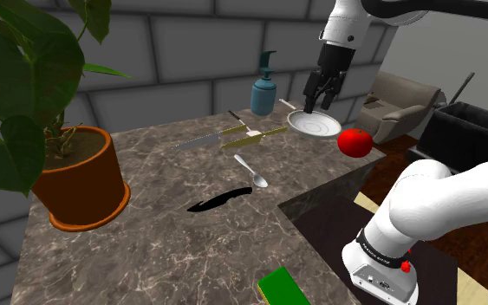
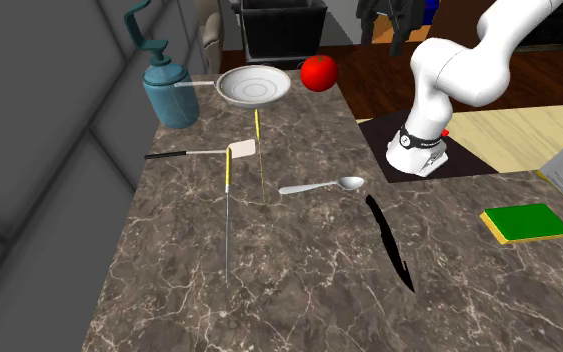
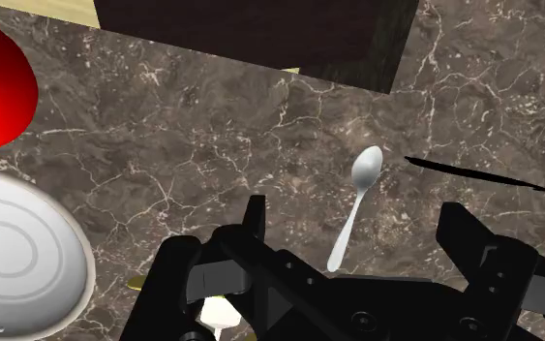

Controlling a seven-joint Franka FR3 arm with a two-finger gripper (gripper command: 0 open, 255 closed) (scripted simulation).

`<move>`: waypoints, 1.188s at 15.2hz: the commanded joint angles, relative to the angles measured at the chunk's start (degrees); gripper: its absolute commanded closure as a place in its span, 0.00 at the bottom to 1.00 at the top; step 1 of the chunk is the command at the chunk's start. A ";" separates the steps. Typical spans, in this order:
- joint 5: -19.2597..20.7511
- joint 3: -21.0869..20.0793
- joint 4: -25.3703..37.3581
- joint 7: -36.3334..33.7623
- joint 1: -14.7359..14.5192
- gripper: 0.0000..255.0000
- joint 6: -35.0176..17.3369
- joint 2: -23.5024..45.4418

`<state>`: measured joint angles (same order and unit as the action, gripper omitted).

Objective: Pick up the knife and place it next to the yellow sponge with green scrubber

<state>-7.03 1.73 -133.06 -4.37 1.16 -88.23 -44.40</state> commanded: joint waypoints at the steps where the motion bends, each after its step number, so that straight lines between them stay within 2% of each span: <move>1: 0.00 0.00 0.00 0.00 0.00 0.00 0.00 0.00; 9: 4.40 5.52 3.62 20.29 -4.35 0.00 -10.71 15.44; 18: 5.20 8.40 13.74 41.20 -8.51 0.00 -19.59 34.87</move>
<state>-1.69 10.08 -120.85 34.48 -6.82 -106.73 -12.12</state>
